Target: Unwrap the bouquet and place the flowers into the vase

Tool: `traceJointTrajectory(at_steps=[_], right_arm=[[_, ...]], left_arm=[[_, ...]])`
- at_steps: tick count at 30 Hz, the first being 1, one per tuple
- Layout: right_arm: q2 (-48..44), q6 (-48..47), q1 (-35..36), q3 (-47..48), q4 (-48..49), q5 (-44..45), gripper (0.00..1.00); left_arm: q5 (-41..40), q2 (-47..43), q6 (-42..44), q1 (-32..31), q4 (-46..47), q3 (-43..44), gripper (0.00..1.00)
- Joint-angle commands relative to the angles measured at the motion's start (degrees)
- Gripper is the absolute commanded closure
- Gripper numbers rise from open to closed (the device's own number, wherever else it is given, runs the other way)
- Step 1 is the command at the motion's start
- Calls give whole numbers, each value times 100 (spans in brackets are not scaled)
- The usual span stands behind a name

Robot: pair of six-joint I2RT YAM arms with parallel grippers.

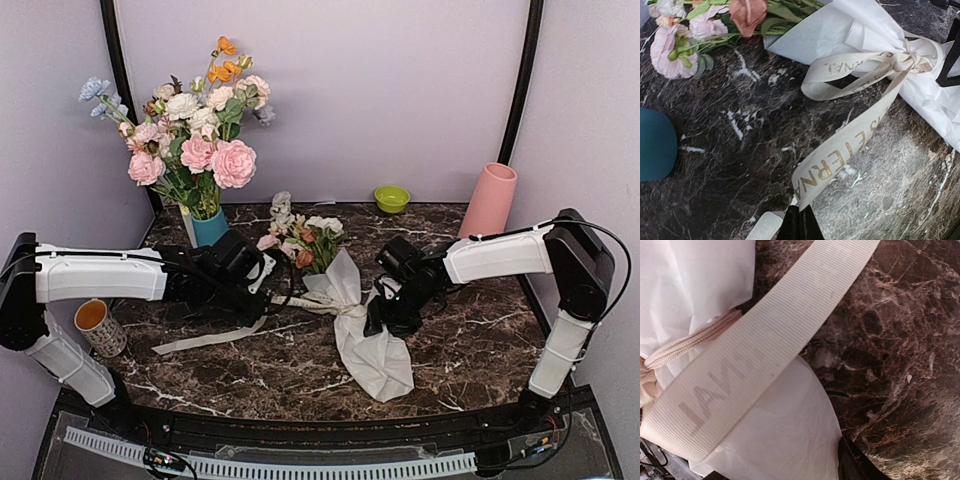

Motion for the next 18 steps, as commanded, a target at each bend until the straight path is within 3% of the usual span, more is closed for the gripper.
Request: traceJointTrajectory(at_steps=[1,12,16,18], right_arm=[[160,179,36,-75,-164,250,44],[372,82,35,208,-164,197,43],[381,-51,56,286,-77,-67,36],[337,-199,83,351,-44,-201,30]], left_arm=[[-594,-458,-194,121,-810,-172,100],[-1137,-1184,-281,429,-1444,-322,100],[-954,-1302,-389,429,-1446,-320,100],[-687,-1387,-357,429,-1357,-293,86]])
